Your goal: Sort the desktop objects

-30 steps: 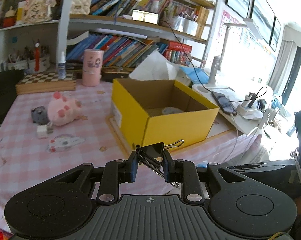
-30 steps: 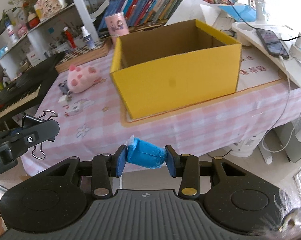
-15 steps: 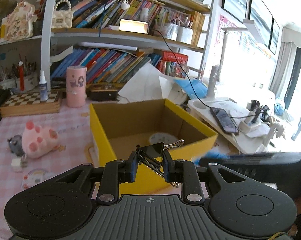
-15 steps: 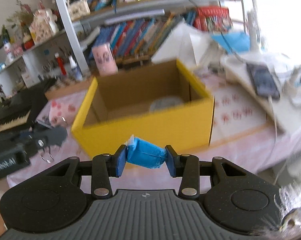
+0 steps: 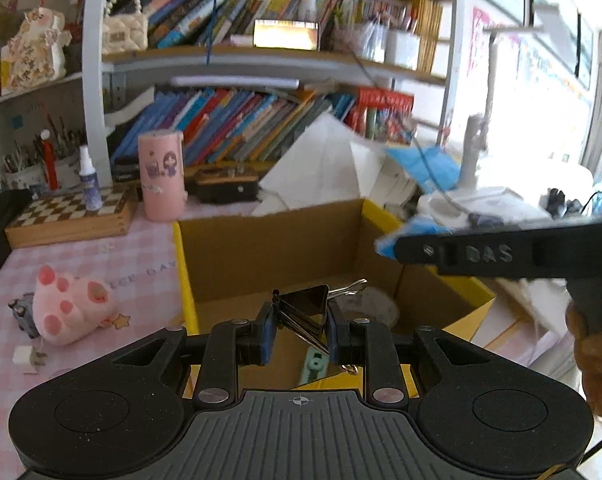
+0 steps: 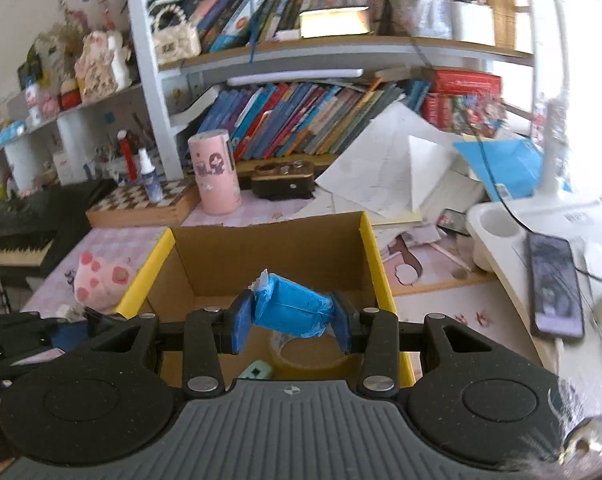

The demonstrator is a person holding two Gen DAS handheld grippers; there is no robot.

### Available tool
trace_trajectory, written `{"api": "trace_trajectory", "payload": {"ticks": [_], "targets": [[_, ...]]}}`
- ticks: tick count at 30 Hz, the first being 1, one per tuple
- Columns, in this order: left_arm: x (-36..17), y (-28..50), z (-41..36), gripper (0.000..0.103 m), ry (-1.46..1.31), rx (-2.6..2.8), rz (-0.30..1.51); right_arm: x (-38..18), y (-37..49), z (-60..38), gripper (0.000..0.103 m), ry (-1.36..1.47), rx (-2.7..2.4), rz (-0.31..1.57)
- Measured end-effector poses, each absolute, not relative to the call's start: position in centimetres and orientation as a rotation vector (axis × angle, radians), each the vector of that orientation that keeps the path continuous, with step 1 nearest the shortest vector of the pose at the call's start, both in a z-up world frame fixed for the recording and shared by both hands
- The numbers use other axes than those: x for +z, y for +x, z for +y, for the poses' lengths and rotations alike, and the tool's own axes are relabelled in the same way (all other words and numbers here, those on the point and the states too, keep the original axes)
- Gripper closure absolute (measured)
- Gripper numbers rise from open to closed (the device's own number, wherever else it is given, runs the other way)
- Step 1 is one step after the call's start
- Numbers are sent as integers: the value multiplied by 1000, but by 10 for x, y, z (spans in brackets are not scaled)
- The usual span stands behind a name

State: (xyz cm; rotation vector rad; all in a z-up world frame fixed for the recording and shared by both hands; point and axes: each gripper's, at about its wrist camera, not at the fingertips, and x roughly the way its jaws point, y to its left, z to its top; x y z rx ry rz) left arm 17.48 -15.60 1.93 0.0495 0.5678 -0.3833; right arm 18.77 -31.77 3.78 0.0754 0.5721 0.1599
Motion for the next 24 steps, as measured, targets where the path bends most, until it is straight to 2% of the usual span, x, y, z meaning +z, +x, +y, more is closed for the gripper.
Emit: {"api": "trace_trajectory", "payload": {"ticks": [13, 22, 24], "targets": [[-2, 205, -180, 78, 44, -341, 688, -3, 280, -286, 65, -160, 352, 787], [-10, 211, -182, 77, 22, -307, 736, -24, 305, -280, 65, -228, 406, 904], [-10, 209, -183, 72, 27, -297, 730, -24, 306, -279, 64, -228, 409, 915]]}}
